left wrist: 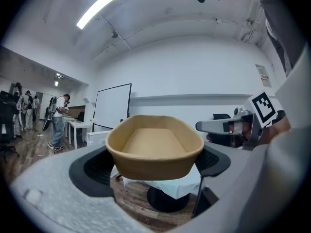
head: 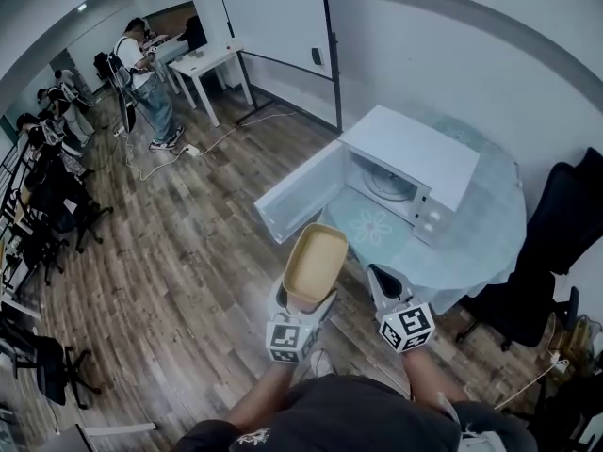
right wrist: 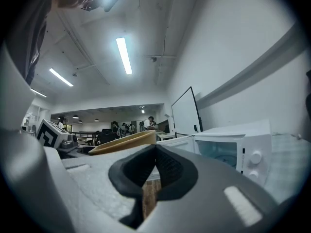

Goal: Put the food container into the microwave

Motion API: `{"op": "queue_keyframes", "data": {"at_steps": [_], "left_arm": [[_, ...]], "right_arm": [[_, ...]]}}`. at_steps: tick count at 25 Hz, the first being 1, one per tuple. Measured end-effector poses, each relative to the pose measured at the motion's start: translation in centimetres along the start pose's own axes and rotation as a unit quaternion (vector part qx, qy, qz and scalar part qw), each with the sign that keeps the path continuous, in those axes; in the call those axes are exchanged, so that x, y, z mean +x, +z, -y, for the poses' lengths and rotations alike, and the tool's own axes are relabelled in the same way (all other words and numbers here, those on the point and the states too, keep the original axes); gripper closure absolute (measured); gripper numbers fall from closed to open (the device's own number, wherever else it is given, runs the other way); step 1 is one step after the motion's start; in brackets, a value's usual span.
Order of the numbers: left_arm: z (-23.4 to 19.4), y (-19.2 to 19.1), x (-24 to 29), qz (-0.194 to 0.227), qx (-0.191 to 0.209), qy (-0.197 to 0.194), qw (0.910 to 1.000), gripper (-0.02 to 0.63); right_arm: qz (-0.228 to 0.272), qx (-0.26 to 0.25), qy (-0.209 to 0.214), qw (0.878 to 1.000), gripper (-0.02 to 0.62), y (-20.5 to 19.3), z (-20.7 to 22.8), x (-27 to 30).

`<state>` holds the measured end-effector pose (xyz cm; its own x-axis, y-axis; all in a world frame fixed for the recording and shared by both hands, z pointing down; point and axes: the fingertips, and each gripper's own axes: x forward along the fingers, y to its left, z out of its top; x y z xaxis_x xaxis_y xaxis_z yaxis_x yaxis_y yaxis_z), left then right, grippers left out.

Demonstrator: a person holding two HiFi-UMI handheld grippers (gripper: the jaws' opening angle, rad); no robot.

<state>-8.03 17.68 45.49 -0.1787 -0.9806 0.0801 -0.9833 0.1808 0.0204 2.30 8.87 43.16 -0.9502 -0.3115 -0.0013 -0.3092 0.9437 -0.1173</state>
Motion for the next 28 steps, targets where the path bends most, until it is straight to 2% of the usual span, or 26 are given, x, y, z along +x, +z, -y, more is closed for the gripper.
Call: {"op": "queue_keyframes", "data": {"at_steps": [7,12,19,28], "left_arm": [[-3.6,-1.4,3.1,-0.009,-0.016,-0.030,0.9994,0.094],[-5.1,-1.5,4.7,-0.007,-0.005,-0.054,0.9985,0.094],[-4.7,-1.9,7.8,-0.011,-0.004,-0.075,0.9971,0.094],[-3.8,-3.3,14.0,-0.033,0.001,-0.086,0.9957,0.094]], "right_arm": [[-0.012,0.022,-0.041,0.999,0.594,-1.1,1.2,3.5],[-0.015,0.025,-0.060,0.998,0.594,-1.1,1.1,5.2],[-0.023,0.016,-0.074,0.997,0.594,-1.3,3.0,6.5],[-0.029,0.030,-0.083,0.996,0.594,-2.5,8.6,8.8]]}}
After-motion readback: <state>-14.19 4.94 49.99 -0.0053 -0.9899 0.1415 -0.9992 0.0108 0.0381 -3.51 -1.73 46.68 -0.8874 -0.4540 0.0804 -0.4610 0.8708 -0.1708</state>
